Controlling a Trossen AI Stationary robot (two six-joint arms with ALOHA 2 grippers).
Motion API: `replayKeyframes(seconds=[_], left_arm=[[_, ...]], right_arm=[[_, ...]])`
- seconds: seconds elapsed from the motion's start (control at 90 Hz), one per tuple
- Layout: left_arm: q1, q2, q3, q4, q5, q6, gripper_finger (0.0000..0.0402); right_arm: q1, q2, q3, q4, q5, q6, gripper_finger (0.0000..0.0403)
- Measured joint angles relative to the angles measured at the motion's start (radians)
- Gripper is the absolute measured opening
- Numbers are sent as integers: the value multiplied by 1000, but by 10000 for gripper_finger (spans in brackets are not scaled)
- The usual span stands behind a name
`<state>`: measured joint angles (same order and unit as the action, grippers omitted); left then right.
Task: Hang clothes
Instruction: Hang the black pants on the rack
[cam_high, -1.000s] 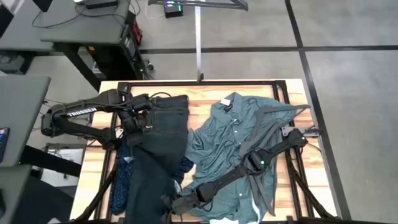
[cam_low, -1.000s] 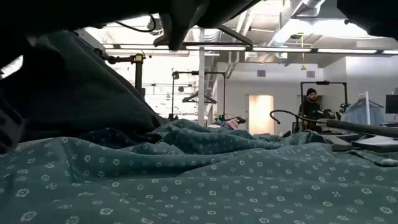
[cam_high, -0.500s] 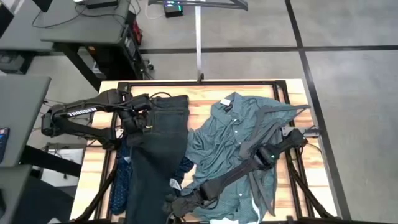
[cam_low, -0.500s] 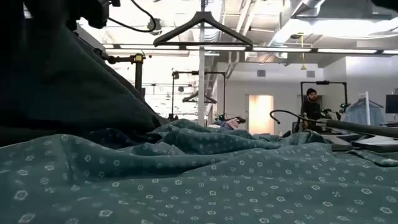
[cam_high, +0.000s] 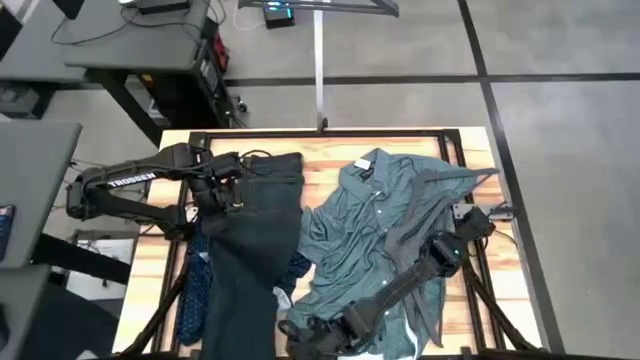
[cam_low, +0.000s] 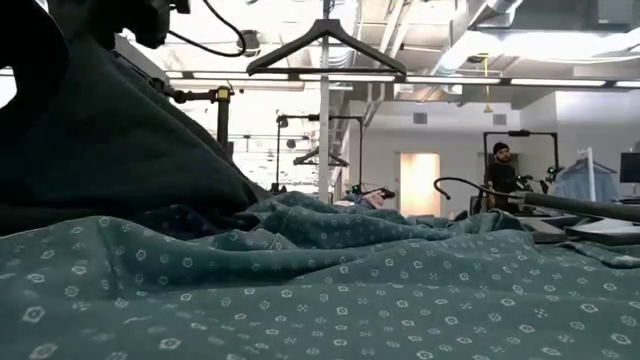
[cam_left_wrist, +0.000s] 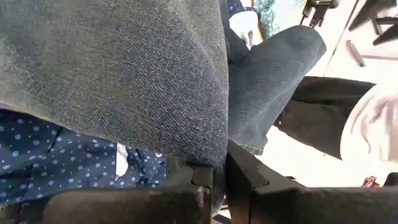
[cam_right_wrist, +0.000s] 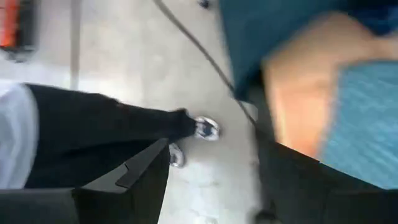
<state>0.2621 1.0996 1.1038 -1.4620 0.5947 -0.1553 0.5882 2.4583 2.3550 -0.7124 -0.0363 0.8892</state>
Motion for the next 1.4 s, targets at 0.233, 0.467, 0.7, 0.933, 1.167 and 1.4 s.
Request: replayKeyframes(seconds=[0.233,0.467,0.7,0.933,1.167,1.4], left_arm=[[-16,0,0,13,2,7,112],[12,-16,126,13,-232,-86,146],[84,35,330,61,-418,-1,143],[268,209,378,96,-310,206,164],[438,398,378,147,-263,379,184],[545,558,378,335,-285,415,183]], right_arm=[[-81,-109,0,-184,1,-89,230],[-242,-240,1,-320,16,-341,230],[-463,-381,1,-434,16,-561,230],[-692,-489,-4,-455,6,-750,230],[-877,-530,-5,-578,-101,-967,230],[-1102,-511,-6,-605,-338,-1222,230]])
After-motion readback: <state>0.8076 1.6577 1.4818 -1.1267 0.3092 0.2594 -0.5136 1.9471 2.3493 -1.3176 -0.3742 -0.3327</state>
